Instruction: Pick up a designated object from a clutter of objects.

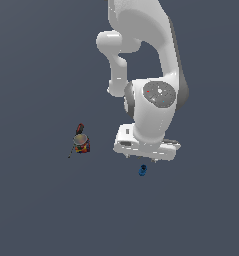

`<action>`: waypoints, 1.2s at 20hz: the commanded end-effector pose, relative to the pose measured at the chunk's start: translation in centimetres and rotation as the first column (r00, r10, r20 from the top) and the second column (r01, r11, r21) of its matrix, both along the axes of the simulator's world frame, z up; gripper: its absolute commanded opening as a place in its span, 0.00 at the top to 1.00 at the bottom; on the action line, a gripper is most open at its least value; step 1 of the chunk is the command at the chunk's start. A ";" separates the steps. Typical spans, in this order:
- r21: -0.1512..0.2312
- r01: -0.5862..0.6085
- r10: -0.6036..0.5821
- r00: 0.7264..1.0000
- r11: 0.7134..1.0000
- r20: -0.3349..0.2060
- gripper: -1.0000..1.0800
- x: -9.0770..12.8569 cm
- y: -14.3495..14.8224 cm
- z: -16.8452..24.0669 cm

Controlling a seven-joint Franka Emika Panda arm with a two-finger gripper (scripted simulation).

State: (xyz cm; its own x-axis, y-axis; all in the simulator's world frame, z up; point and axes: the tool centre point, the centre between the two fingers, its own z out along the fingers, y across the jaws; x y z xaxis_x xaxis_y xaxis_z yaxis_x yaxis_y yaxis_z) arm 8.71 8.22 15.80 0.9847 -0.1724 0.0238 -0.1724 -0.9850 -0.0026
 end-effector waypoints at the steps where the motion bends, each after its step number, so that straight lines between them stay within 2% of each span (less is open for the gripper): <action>1: 0.001 0.018 -0.018 1.000 1.000 -0.007 0.04 0.2 0.8 -2.1; 10: 0.002 0.050 -0.050 0.998 0.999 -0.023 0.04 0.2 2.3 -6.2; 17: 0.001 0.050 -0.050 0.998 0.999 -0.025 0.04 0.1 2.4 -6.8; 24: 0.001 0.052 -0.051 0.998 0.999 -0.024 0.04 0.0 2.4 -10.1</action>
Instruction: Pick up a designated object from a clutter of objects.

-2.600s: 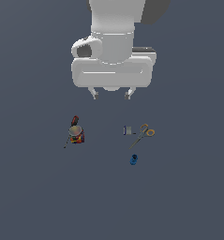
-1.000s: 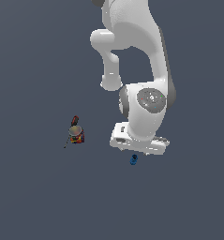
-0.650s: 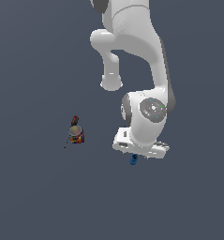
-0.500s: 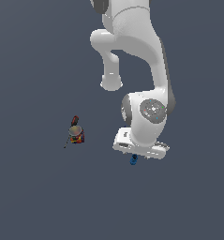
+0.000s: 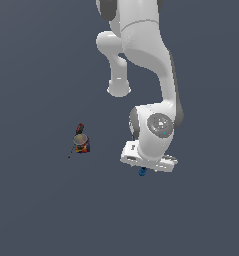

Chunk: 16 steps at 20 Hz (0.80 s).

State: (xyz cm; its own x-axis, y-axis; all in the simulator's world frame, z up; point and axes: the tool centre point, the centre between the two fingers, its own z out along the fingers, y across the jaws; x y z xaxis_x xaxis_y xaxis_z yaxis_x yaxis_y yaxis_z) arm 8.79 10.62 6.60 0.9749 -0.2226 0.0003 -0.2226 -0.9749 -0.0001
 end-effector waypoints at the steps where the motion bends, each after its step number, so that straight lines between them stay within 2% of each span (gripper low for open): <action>1: 0.000 0.000 0.000 1.000 1.000 0.000 0.04 -0.1 0.0 -1.3; 7: 0.000 0.001 -0.001 1.000 1.000 0.000 0.04 0.1 0.0 -2.3; 8: 0.000 0.001 -0.001 1.000 1.000 0.000 1.00 0.1 0.0 -2.3; 16: 0.000 0.001 -0.001 1.000 1.000 0.000 1.00 0.1 0.0 -2.3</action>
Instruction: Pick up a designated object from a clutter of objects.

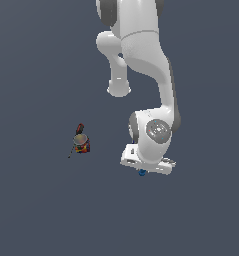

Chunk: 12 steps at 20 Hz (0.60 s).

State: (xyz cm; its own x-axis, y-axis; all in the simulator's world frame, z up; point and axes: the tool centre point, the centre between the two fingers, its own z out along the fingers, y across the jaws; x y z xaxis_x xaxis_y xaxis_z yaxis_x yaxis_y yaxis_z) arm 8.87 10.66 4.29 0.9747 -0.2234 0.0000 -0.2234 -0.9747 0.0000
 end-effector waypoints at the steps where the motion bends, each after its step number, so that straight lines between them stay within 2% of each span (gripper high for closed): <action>1: 0.000 0.000 0.000 1.000 1.000 0.000 1.00 0.0 0.0 0.0; 12: 0.000 0.000 0.000 1.000 1.000 0.000 1.00 -1.0 -0.5 1.8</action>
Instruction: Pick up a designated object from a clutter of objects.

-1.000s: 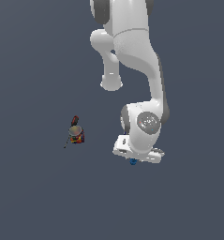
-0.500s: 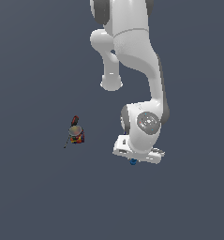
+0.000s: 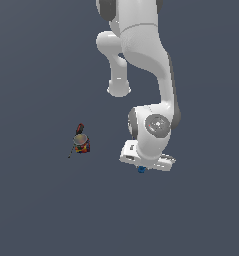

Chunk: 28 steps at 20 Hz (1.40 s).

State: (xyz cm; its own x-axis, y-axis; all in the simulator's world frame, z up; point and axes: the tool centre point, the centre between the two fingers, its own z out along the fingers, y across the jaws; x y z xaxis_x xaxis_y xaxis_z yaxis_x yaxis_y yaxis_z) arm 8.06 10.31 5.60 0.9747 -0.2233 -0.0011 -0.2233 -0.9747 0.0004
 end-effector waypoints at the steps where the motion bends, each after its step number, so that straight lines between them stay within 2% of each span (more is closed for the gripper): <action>1: 0.000 0.000 0.000 1.000 1.000 0.001 1.00 -0.5 -0.2 0.9; 9: 0.000 0.000 0.000 1.000 1.000 0.001 1.00 -3.0 -1.4 5.4; 28: 0.001 0.000 0.000 1.000 1.000 0.001 1.00 -11.1 -5.1 20.5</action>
State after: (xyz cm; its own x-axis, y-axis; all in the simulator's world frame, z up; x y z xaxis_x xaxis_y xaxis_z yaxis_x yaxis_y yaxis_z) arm -2.37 5.54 24.77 0.9747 -0.2237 -0.0001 -0.2237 -0.9747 -0.0002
